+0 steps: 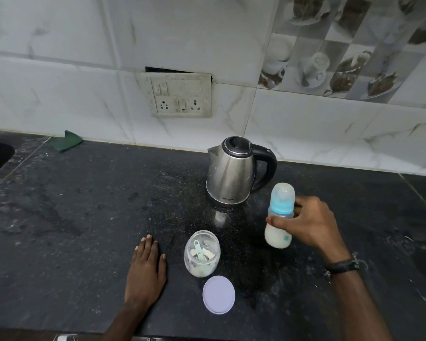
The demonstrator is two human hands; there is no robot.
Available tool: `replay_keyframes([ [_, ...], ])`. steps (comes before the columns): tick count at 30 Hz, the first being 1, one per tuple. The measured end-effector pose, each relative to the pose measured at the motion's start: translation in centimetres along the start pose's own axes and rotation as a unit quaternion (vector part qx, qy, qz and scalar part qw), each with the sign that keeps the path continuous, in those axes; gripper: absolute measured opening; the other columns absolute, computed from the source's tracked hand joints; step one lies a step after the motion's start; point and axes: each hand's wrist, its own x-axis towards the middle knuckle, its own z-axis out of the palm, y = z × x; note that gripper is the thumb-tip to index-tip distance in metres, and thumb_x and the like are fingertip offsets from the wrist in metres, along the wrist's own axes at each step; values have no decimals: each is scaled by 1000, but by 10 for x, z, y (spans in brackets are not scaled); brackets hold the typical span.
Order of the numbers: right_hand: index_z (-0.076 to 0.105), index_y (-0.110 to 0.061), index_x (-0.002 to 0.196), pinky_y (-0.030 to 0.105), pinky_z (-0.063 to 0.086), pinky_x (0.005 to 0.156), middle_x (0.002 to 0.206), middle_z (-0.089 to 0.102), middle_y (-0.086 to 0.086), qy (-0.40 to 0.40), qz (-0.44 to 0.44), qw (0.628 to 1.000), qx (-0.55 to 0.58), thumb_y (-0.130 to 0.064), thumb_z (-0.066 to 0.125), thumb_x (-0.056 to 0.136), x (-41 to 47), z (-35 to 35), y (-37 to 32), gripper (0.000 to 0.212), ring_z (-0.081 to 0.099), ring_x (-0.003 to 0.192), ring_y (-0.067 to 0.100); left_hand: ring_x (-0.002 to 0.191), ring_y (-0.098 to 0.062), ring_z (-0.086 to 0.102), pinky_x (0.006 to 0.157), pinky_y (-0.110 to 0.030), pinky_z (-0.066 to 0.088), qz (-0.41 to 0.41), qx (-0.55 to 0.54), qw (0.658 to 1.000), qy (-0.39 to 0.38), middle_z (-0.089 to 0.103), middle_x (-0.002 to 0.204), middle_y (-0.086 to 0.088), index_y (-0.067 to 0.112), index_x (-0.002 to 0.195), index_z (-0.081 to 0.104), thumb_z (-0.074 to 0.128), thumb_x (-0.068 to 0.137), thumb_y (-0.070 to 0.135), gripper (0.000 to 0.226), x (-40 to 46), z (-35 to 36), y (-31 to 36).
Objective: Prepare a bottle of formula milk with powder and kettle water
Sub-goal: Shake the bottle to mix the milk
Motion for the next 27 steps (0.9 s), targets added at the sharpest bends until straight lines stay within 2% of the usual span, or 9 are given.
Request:
replay_keyframes([
  [4,75,-25,92,45,61,77,83,77,-10,-27,9,999,40,-62,80,45,2,-3,2,60,73,80,12,140,-36,41,117,-49,32,-2,-1,1000,1,46,149,-22,-3,132,58,30,97,40,62,0,0,0],
  [7,73,-26,92,43,59,74,86,75,-7,24,-4,999,-31,-63,78,50,2,-2,4,56,71,82,18,141,-35,41,118,-49,31,1,2,1000,3,46,149,-22,-3,132,58,30,97,39,61,0,0,0],
  [11,75,-25,93,42,60,77,84,76,-10,-25,10,999,36,-50,86,54,4,-1,3,48,73,80,11,140,-35,41,117,-48,31,1,1,1000,1,46,149,-22,-3,131,59,30,97,39,61,-1,-1,0],
  [14,73,-25,92,41,58,73,83,74,-7,30,-6,999,-41,-53,84,57,4,0,5,47,70,79,17,141,-35,40,118,-48,31,0,3,1000,2,46,149,-22,-3,132,58,30,97,39,62,0,-1,1],
  [17,74,-24,93,42,60,79,85,76,-9,-29,-11,998,47,-39,90,60,4,2,5,40,73,81,10,141,-36,41,118,-49,32,-2,2,1000,-1,46,149,-22,-3,132,58,30,97,40,62,0,-1,0],
  [21,74,-28,96,36,56,71,83,73,-8,1,-7,998,-62,-53,84,58,5,1,9,47,68,78,17,142,-34,40,118,-49,31,-3,5,1000,-2,44,151,-21,-2,134,57,30,98,40,62,0,0,0],
  [24,76,-25,93,38,60,77,87,78,-6,-59,-13,996,67,-36,89,63,3,3,9,35,74,80,9,141,-35,41,117,-49,32,-5,1,1000,2,45,150,-21,-3,132,58,29,97,41,63,0,0,0],
  [25,76,-24,93,38,60,78,87,78,-5,-40,-19,995,90,-33,89,64,2,3,7,33,74,80,8,141,-35,41,118,-49,32,-5,2,1000,3,45,150,-21,-3,132,58,29,97,41,63,1,0,0],
  [27,74,-24,93,39,60,75,84,76,-7,-7,-22,999,49,-40,88,63,4,4,9,36,72,78,10,142,-34,40,118,-48,30,-5,6,1000,0,45,150,-21,-2,133,58,29,97,41,63,0,0,1],
])
